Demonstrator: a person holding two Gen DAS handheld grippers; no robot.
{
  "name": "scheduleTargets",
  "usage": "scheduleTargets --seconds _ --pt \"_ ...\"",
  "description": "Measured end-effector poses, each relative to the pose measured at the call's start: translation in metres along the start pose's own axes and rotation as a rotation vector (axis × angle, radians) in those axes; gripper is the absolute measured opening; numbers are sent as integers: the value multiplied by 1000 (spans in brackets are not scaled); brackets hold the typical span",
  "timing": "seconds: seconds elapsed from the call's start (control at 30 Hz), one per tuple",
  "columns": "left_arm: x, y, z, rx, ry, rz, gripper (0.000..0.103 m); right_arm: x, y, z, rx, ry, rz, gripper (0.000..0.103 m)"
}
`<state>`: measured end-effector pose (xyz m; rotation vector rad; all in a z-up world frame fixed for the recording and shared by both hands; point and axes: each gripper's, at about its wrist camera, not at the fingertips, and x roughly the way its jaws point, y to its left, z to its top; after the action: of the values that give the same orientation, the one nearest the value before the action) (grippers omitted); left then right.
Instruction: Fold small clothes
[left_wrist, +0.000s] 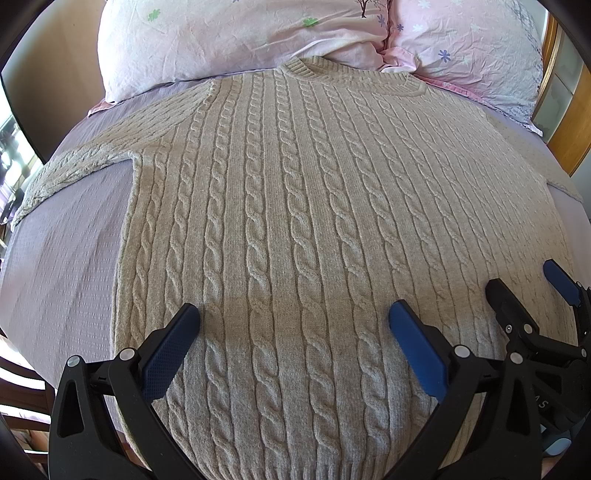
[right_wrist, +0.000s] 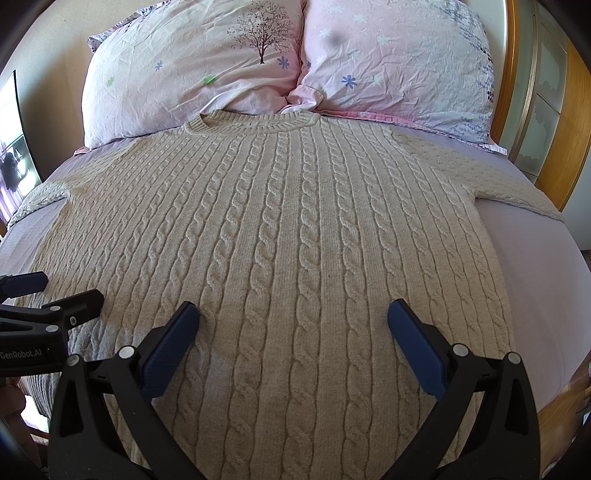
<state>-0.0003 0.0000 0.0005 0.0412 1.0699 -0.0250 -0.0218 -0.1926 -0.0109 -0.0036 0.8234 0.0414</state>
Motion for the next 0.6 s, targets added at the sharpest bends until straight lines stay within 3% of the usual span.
scheduleTargets --seconds 0.3,0.43,0.5,0.6 --pt "0 0 0 6 3 0 102 2 -1 2 -46 16 32 101" --pt "-1 0 -1 12 -16 -3 102 1 -20 10 -107 22 193 101" --pt "-3 0 -6 18 -55 -5 102 -10 -67 29 29 -18 258 101" --pt "-7 0 -6 13 -82 0 102 -28 -177 60 361 -163 244 101"
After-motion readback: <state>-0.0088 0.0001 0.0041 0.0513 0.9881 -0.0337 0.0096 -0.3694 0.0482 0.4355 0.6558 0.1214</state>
